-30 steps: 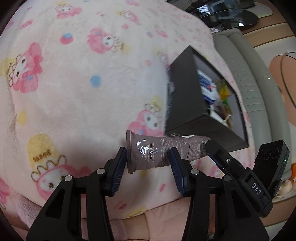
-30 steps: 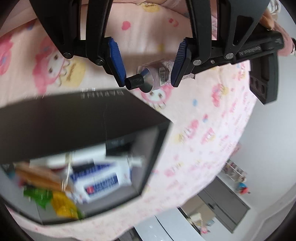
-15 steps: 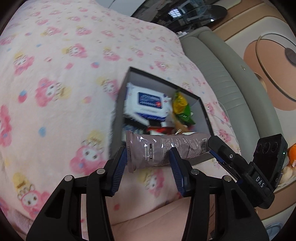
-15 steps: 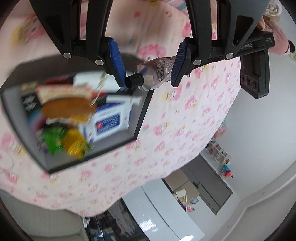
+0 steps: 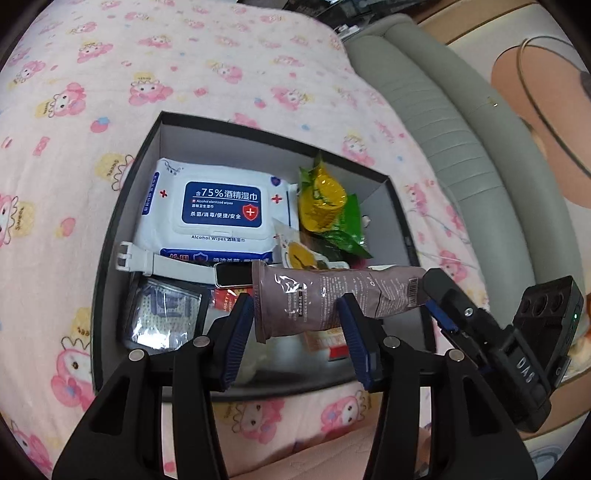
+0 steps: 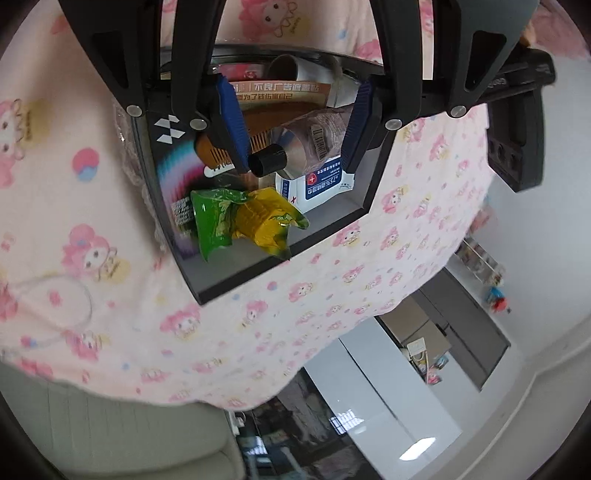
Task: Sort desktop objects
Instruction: 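Lower the tube into the box and open the right tool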
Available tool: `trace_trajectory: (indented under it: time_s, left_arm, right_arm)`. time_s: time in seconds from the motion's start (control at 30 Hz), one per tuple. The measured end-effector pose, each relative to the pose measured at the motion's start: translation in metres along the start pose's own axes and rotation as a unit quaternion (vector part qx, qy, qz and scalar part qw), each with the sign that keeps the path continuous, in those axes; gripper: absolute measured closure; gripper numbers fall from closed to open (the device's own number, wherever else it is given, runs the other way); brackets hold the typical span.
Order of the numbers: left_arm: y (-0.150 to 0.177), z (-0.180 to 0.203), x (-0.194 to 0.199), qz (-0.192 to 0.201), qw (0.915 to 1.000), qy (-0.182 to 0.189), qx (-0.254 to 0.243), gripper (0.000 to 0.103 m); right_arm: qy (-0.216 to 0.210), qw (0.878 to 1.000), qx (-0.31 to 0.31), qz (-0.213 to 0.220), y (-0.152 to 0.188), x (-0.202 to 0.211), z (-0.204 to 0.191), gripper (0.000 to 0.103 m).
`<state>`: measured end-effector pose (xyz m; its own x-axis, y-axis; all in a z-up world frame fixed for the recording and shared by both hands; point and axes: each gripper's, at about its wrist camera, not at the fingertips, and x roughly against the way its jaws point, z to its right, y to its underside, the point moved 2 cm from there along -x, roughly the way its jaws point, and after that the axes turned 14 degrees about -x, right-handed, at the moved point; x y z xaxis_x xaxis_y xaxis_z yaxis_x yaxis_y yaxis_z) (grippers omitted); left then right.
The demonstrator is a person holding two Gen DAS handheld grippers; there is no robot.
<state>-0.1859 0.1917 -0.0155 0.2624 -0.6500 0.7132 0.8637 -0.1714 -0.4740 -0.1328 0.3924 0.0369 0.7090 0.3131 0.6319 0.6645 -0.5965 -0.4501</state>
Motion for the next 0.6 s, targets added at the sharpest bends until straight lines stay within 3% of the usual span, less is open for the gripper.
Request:
trace_trajectory:
  time_s: [0.13, 0.23, 0.4, 0.6]
  left_arm:
    - [-0.006, 0.010, -0.017, -0.013, 0.9995, 0.025, -0.017, 0.058]
    - [-0.008, 0.020, -0.029, -0.023, 0.9989, 0.009, -0.041, 0.058]
    - [-0.004, 0.016, -0.045, -0.039, 0.9987, 0.005, -0.031, 0.058]
    - [-0.002, 0.016, -0.037, -0.029, 0.9988, -0.007, -0.038, 0.058]
  right_arm:
    - [-0.015, 1.000, -0.006, -0.017, -0.004, -0.011, 0.005, 0.057]
    - [-0.010, 0.999, 0.013, -0.028, 0.002, -0.018, -0.002, 0.057]
    - [0.014, 1.000, 0.012, -0.002, 0.001, -0.012, 0.004, 0.057]
    - [0.040, 0.999, 0.018, -0.009, 0.008, -0.019, 0.006, 0.057]
